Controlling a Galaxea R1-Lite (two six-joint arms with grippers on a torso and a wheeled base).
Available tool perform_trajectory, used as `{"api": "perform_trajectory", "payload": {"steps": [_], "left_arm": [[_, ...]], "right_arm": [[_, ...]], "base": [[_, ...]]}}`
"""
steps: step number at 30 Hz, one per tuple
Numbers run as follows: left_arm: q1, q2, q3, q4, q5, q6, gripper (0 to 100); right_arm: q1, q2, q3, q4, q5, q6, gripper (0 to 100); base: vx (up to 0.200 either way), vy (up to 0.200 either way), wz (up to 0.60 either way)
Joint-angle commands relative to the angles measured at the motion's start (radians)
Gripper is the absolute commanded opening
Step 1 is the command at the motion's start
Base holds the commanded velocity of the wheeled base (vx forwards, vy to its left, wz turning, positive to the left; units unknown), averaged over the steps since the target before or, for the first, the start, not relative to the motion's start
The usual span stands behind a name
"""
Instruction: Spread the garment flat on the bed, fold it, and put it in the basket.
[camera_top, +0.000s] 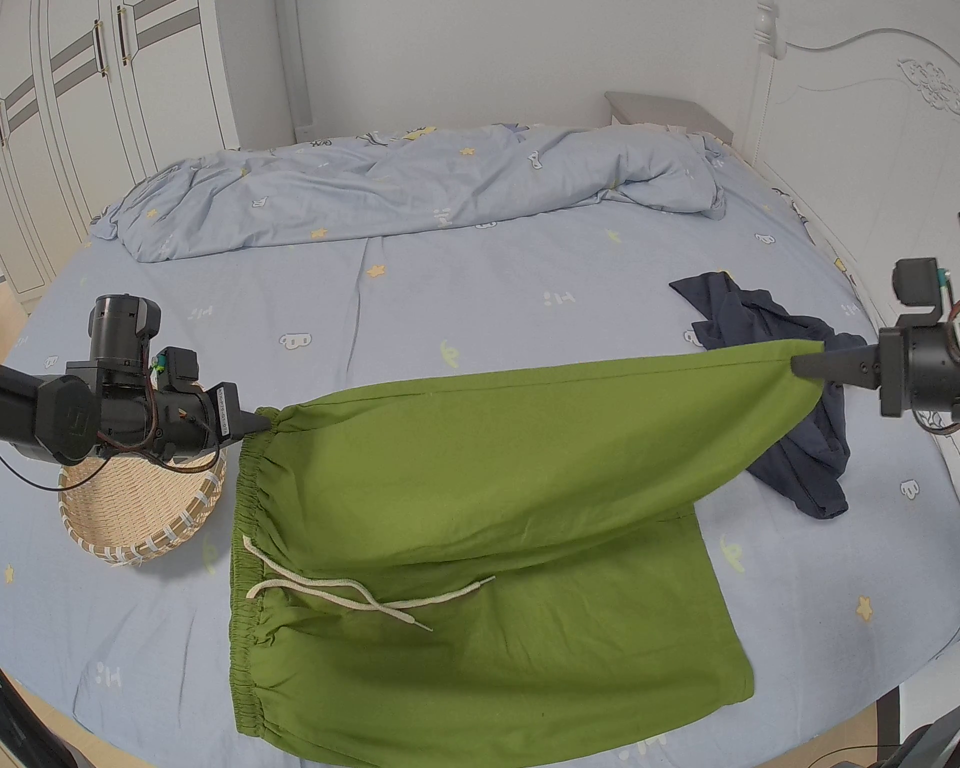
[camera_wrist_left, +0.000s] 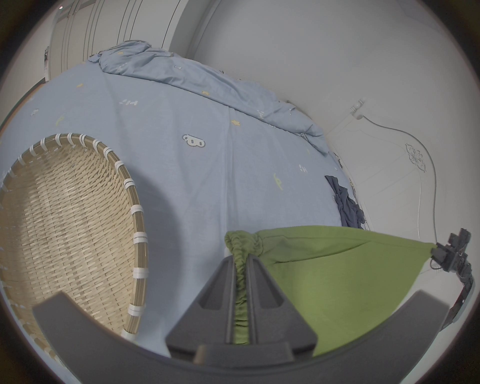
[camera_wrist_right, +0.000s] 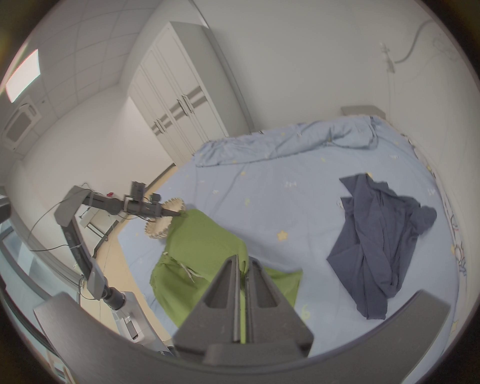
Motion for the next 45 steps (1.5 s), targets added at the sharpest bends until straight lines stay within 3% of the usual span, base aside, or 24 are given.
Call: {"api": "perform_trajectory", "payload": {"steps": [1,9,15,24,32,34,45], "left_arm": [[0.001,-0.016,0.016,-0.009,0.000,0.000,0],[-0.001,-0.020,0.017,-0.009,0.000,0.000,0],[-0.001,-0.022,0.022,-0.009,0.002,0.000,0],[0.027,-0.017,0.012,-0.011,0.003,0.001,0],[0.033,-0.019,0.008,-0.012,0.003,0.003,0],[0.038,-0.017,0.006,-0.022,0.009,0.001,0],[0.061,0.010,0.003,-0.112,0.008,0.004,0]], "right_arm": [[0.030,-0.131,-0.034,0.026,0.000,0.000,0],[0.024,-0.132,-0.007,0.057,0.000,-0.001,0],[0.018,0.039,0.017,0.040,0.001,0.005,0],[0.001,0.288,-0.007,-0.173,-0.002,0.066,0],[-0.033,0.406,-0.090,-0.246,0.000,0.083,0],[-0.058,0.501,-0.190,-0.247,-0.002,0.075,0],[-0.053,0.665,-0.400,-0.250,-0.009,0.045,0]], "base": [[0.000,0.000,0.00],[0.000,0.000,0.00],[0.000,0.000,0.00],[0.000,0.000,0.00],[0.000,0.000,0.00],[0.000,0.000,0.00],[0.000,0.000,0.00]]}}
